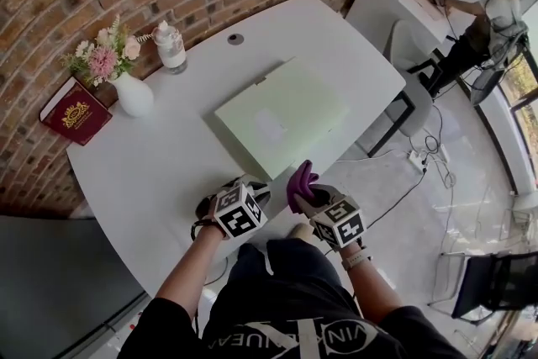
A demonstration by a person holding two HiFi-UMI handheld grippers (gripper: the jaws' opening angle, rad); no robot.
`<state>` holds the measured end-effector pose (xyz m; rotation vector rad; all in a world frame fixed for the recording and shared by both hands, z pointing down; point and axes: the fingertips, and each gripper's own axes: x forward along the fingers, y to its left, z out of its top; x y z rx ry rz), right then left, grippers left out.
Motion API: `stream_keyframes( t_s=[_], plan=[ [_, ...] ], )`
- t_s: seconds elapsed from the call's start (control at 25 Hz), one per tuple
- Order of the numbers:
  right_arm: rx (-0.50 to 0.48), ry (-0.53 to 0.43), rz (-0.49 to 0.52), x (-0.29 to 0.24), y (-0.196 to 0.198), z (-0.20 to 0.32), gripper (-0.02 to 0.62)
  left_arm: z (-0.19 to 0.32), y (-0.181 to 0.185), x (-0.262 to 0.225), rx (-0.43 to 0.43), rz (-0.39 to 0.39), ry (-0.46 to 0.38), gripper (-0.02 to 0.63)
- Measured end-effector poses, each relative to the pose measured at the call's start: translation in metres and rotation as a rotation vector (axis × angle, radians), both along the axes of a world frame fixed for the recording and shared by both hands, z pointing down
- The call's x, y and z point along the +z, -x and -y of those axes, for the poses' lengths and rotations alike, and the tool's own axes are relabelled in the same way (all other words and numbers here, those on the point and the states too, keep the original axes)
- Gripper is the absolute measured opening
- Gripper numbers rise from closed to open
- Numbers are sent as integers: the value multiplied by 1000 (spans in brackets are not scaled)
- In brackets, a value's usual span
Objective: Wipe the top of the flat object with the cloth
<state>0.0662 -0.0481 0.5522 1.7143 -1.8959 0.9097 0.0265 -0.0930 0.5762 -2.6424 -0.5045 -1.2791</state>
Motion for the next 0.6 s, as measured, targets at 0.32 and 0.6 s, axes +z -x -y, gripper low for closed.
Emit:
stream_keyframes(
  t_s=[0.32,0.6],
  plan=[
    [100,-45,127,-5,-50,-27,67,48,-17,-46,-276,-159,-194,242],
    [54,-35,158,-7,-80,-48,67,54,-62,-38,-476,-175,-47,272]
  ],
)
